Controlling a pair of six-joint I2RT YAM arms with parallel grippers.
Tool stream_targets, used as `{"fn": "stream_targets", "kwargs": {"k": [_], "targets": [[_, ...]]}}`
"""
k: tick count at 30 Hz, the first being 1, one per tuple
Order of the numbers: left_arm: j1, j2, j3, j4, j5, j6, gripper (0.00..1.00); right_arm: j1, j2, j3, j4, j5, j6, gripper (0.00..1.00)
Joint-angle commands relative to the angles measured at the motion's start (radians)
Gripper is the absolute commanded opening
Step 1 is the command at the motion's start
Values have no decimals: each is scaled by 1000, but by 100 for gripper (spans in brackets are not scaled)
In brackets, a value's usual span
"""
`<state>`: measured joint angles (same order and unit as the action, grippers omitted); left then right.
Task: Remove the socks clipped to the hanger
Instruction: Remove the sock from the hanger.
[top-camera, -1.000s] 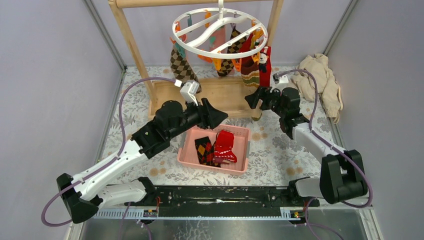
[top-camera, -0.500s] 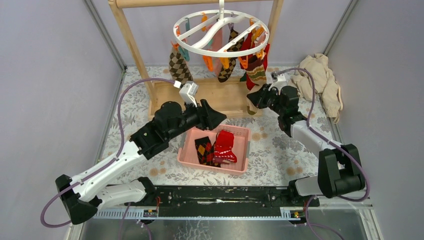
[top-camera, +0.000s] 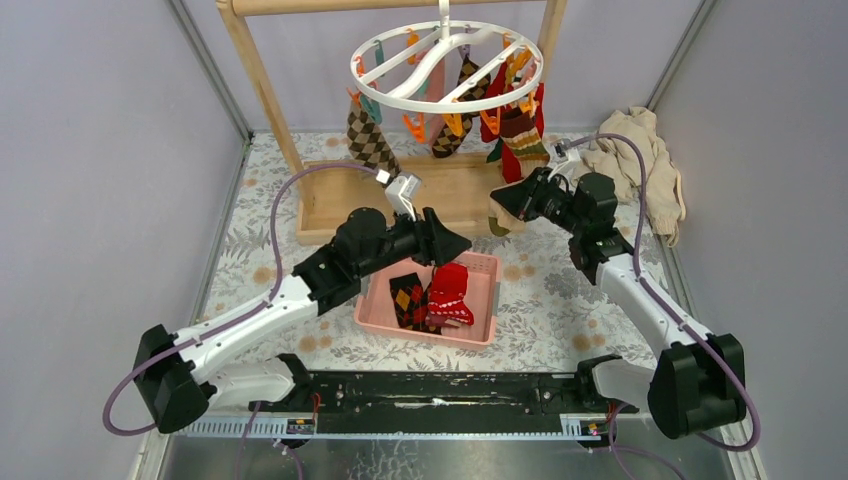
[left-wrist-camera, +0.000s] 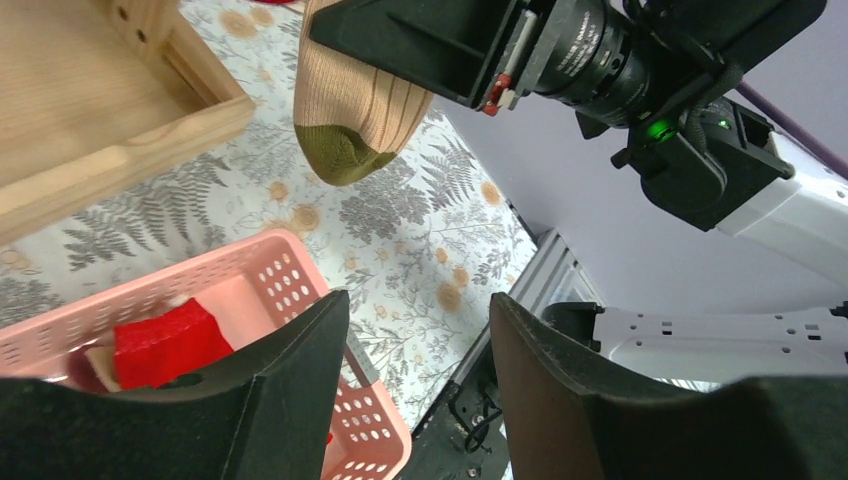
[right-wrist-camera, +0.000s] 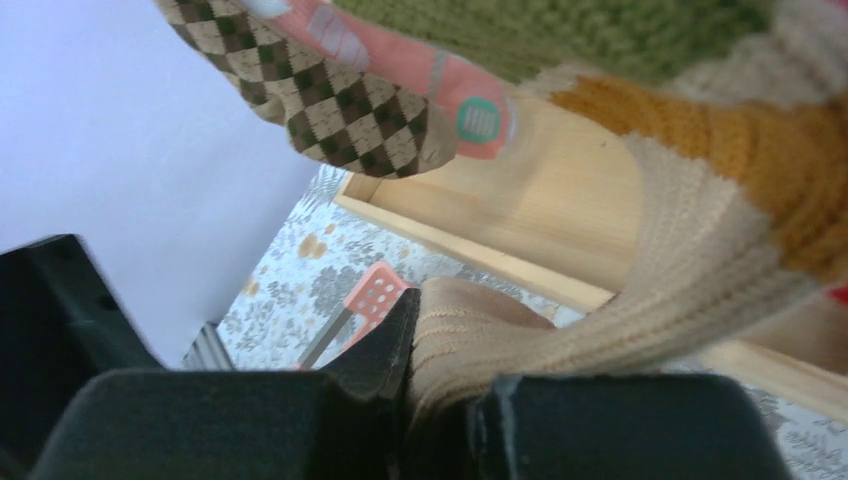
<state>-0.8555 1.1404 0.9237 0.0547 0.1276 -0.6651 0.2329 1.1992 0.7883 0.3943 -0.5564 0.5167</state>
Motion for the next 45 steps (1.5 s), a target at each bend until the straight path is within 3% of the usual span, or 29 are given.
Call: {"fn": "stream_targets", "kwargs": {"k": [1,4,9,16,22,32,39,41,45], "targets": [[5,26,-70,276,85,-66,62,-3,-71,4,-17,-70,89,15],[5,45,-104,361,103,-98,64,-3,-92,-18,17,-110,158,15],[6,60,-164,523,149,-143,76,-3,-110,-49,98,-155,259,16],[4,75,-214,678,187,-189,78,-2,-111,-79,218,-205,386,16],[3,92,-236,693,157,-176,78,9,-90,-96,366,-249,529,17],[-13,101,-245,641,60,-112,77,77,-124,-77,315,-244,535,18],[-17,154,-220,683,76,-112,77,147,-132,-78,298,-209,523,18],[-17,161,-215,699,79,-114,74,154,-132,-74,285,-206,515,18],[-18,162,-196,702,99,-96,45,156,-136,-70,251,-195,487,19]]}}
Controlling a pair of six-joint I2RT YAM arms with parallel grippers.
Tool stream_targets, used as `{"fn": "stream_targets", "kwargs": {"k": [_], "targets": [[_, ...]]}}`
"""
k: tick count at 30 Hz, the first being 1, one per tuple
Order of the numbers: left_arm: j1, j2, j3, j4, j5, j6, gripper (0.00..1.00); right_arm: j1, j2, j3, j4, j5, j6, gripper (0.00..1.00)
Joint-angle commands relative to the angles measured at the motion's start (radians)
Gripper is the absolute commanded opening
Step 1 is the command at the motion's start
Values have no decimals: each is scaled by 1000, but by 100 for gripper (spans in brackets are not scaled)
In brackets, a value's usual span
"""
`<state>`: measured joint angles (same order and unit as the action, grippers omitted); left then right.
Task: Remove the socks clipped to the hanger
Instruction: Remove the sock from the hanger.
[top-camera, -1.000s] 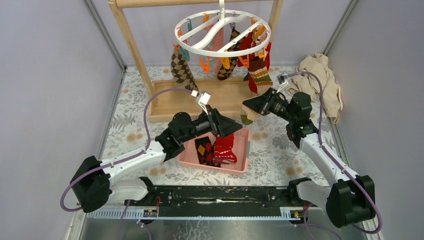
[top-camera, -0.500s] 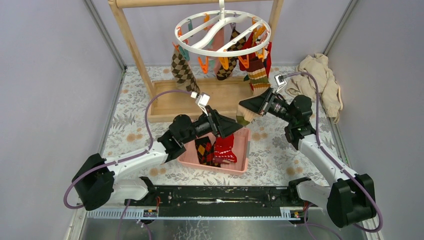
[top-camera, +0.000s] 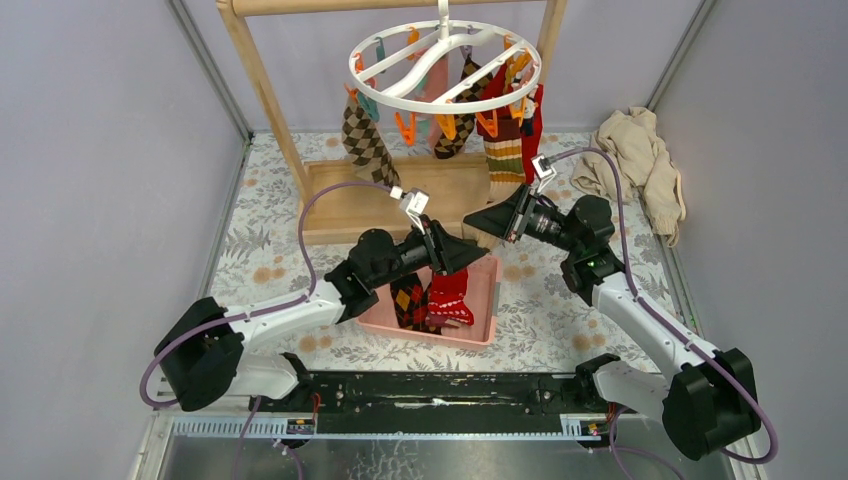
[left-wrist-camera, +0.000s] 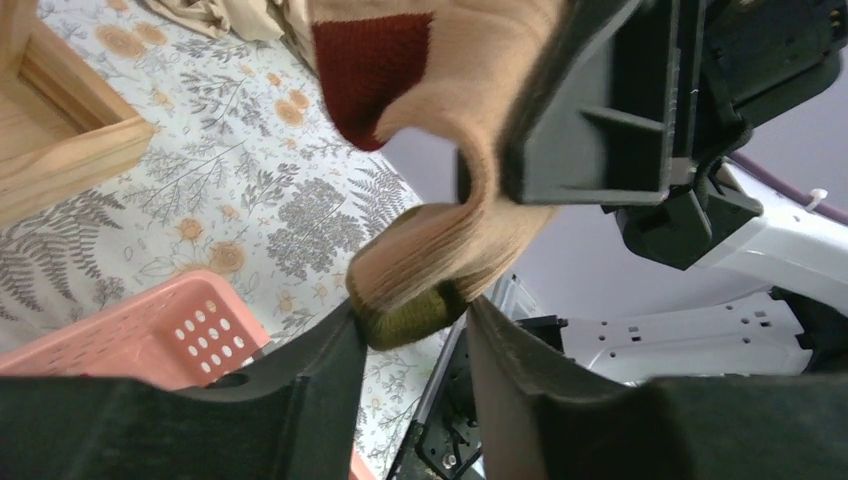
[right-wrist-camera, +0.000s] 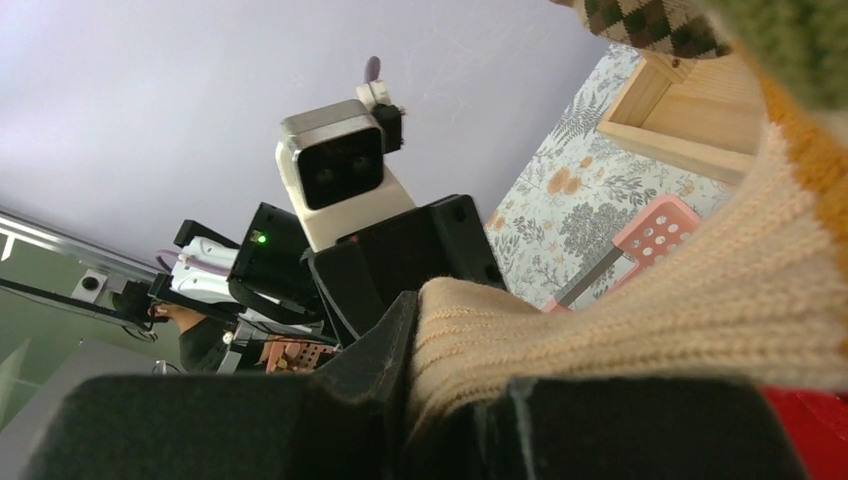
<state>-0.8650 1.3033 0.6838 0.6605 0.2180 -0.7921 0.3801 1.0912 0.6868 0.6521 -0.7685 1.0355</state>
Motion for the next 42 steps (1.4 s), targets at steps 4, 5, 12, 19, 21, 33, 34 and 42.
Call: {"fn": "stream_targets", "kwargs": {"k": [4,5,12,19,21,33,34,42], "targets": [[-9,-2,71,69,33,39,22,9,-31,37,-60,35,-74,20],[-9,-4,74,67,38,38,20,9,-31,37,-72,38,-83,21],[-8,-53,74,34,53,28,13,9,-31,50,-166,76,-154,31],[-10,-122,96,-99,31,65,10,9,-76,174,-489,195,-368,58],[-10,-134,108,-125,32,73,10,9,-94,238,-617,287,-459,64],[-12,-134,142,-189,11,110,10,9,-98,575,-1052,731,-778,100],[-11,-132,143,-190,11,111,10,9,-95,583,-1052,747,-789,100],[-16,-111,178,-209,17,113,10,9,-46,659,-928,867,-877,89]]}}
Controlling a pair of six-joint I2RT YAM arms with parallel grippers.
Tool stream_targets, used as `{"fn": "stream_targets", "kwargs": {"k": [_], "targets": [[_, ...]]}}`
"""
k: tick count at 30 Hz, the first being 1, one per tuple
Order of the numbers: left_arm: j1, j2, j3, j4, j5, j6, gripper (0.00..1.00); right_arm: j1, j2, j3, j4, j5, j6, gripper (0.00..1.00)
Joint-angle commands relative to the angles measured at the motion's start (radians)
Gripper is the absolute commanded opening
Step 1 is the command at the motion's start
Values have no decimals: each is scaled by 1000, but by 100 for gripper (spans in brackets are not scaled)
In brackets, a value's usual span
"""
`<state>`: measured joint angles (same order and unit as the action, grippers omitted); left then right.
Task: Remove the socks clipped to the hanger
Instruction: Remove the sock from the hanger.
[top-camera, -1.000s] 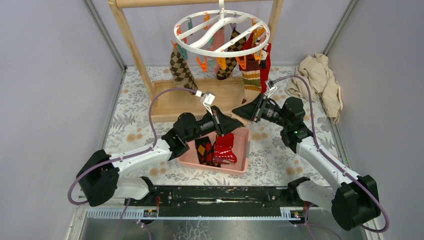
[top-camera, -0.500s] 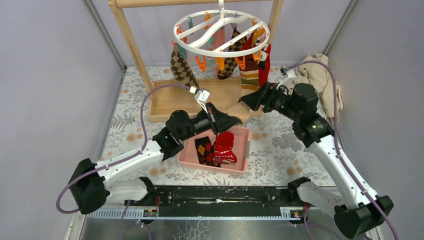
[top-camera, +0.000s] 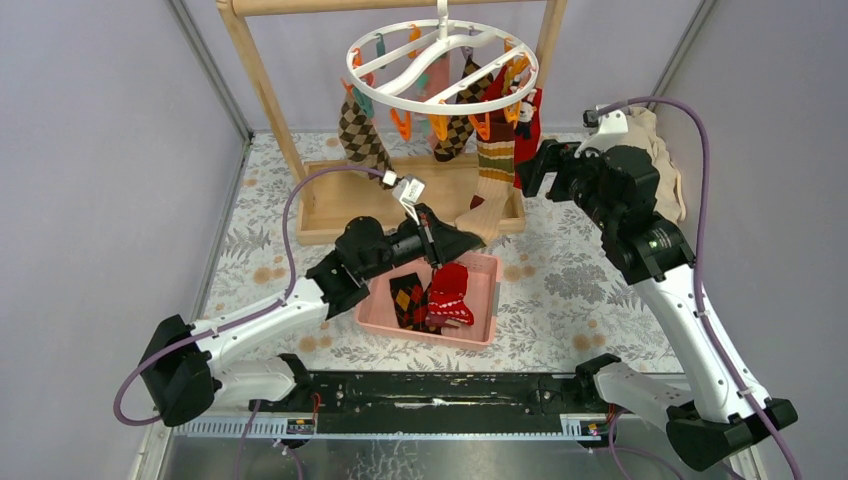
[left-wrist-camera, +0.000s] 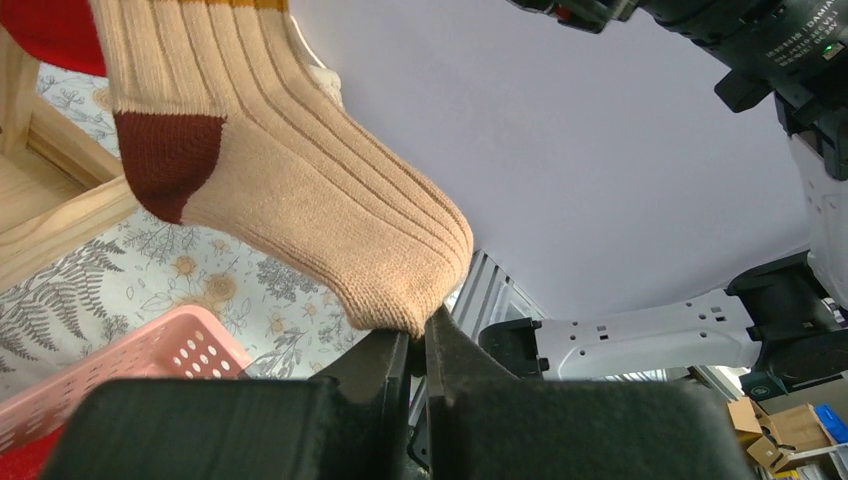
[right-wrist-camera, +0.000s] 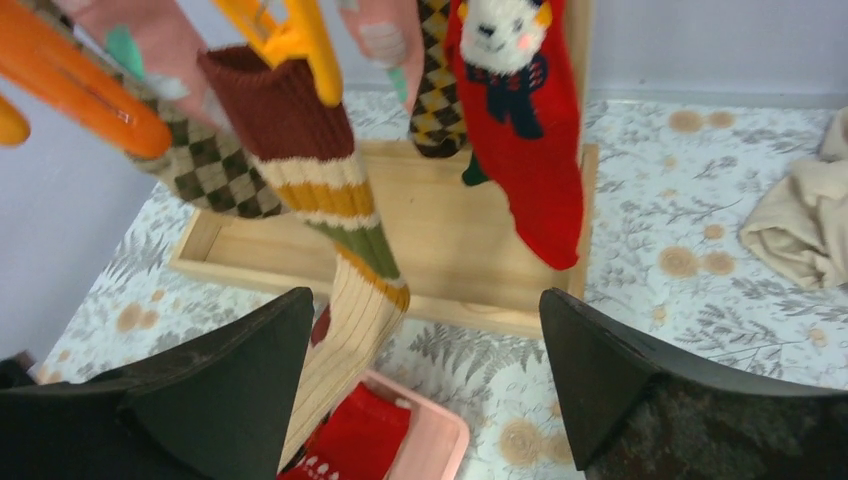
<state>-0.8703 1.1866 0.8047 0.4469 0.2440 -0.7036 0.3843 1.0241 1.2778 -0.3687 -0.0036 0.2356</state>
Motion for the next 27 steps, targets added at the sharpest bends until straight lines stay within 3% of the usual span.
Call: {"fn": "stream_targets", "kwargs": {"k": [1,7,27], "targets": [[-10,9,66,-4,-12,24,10,5,32,83,105,110,-85,87],[-13,30,109,-51,-29,21,10,14,96,168,153,148,-105,78],[-15,76,166,-106,-41,19,9,133,263,340,201,283,-162,75]]}}
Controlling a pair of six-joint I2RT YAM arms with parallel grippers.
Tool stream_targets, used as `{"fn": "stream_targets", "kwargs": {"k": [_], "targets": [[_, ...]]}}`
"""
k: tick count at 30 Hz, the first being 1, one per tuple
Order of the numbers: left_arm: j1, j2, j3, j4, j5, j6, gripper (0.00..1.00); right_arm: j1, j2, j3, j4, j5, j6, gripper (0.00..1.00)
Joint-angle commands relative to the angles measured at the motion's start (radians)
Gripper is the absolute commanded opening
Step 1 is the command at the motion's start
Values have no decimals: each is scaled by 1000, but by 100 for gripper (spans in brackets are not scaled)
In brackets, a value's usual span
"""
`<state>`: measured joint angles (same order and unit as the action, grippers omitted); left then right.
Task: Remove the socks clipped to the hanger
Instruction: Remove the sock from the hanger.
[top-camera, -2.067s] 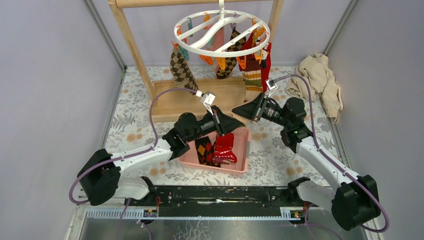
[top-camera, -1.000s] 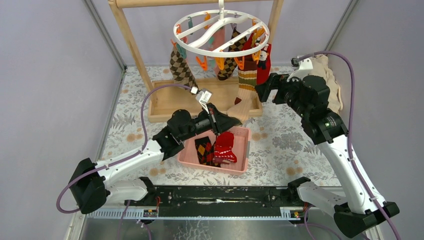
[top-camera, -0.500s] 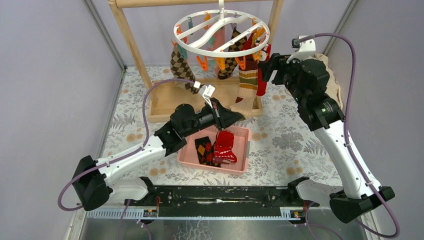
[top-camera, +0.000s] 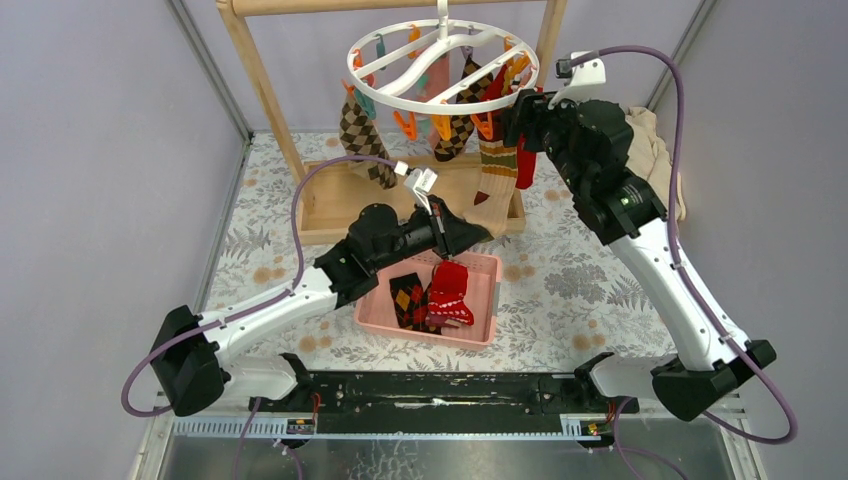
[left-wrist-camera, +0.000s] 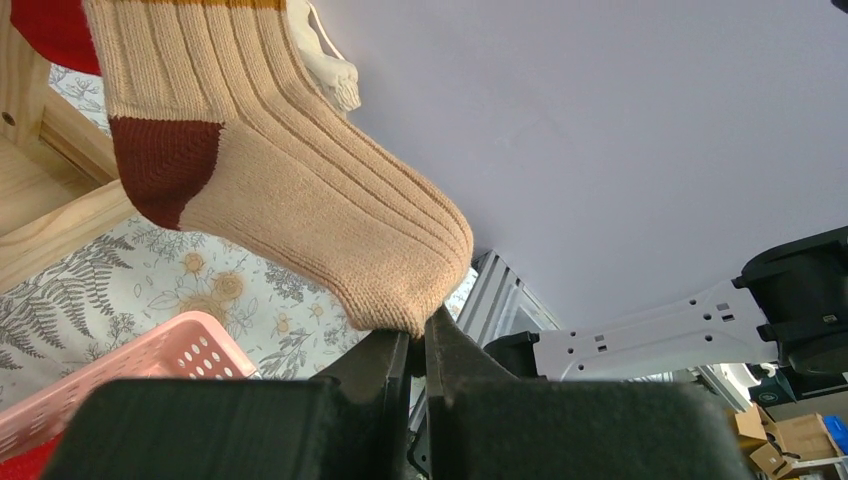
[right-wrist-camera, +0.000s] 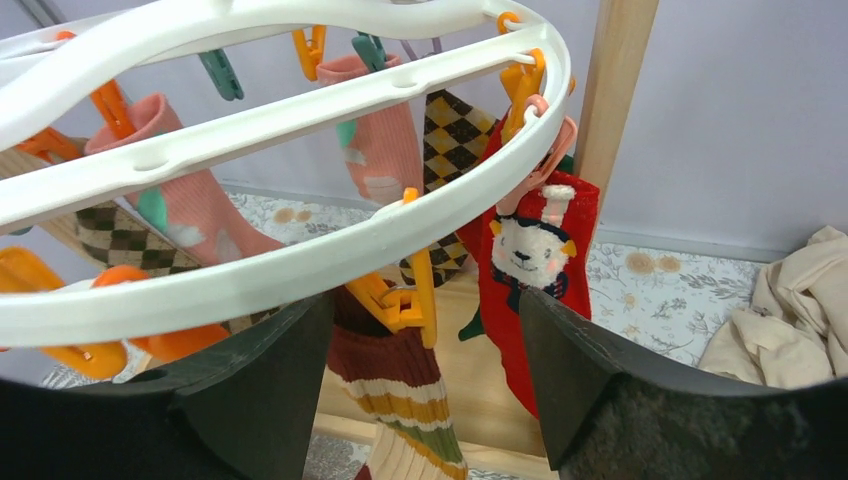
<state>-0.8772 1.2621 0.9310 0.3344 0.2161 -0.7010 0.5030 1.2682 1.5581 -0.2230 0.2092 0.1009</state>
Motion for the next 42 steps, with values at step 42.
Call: {"fn": "stream_targets", "kwargs": {"k": [42], "targets": [[-8,18,25,-9,0,23,9,15,8,-125,408,34,-26,41]]}}
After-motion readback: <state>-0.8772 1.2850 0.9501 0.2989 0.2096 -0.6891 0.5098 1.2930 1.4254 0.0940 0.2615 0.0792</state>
